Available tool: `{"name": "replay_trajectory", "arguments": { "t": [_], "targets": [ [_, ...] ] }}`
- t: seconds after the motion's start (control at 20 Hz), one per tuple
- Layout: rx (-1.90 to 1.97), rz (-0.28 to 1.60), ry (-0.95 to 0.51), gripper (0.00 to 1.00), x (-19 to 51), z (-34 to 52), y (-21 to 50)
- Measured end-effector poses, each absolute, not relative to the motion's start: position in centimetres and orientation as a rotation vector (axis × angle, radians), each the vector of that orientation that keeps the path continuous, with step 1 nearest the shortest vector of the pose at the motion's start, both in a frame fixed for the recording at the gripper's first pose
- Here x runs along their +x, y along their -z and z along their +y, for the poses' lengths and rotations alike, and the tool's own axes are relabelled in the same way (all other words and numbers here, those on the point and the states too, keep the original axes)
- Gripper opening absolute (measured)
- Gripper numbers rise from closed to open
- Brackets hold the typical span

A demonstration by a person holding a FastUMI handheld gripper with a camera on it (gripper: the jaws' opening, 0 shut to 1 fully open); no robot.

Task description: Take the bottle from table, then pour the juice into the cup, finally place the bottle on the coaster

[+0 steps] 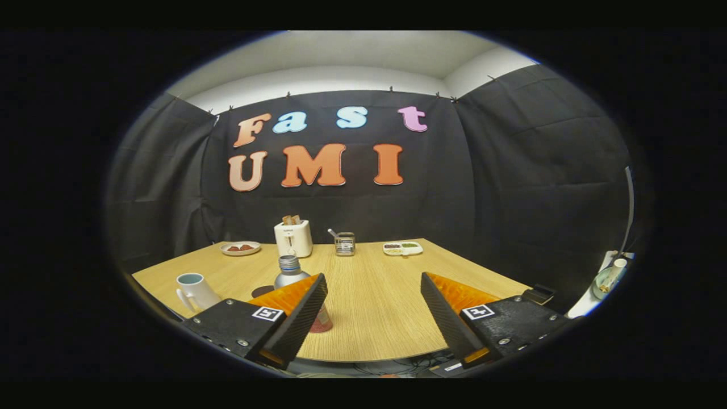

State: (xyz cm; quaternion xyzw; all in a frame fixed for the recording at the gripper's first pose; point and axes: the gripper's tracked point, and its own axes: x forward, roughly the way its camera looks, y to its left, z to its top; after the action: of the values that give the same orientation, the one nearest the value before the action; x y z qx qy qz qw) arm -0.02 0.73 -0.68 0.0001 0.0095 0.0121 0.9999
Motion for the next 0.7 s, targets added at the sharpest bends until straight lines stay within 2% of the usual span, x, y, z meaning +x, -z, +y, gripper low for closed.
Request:
{"name": "replay_trajectory", "arguments": {
  "t": [0.45, 0.7],
  "targets": [
    [0.006, 0.030, -0.059, 0.98, 0.3, 2.2, 1.0],
    [0.004, 0.049, -0.134, 0.98, 1.1, 5.4, 1.9]
  ]
}}
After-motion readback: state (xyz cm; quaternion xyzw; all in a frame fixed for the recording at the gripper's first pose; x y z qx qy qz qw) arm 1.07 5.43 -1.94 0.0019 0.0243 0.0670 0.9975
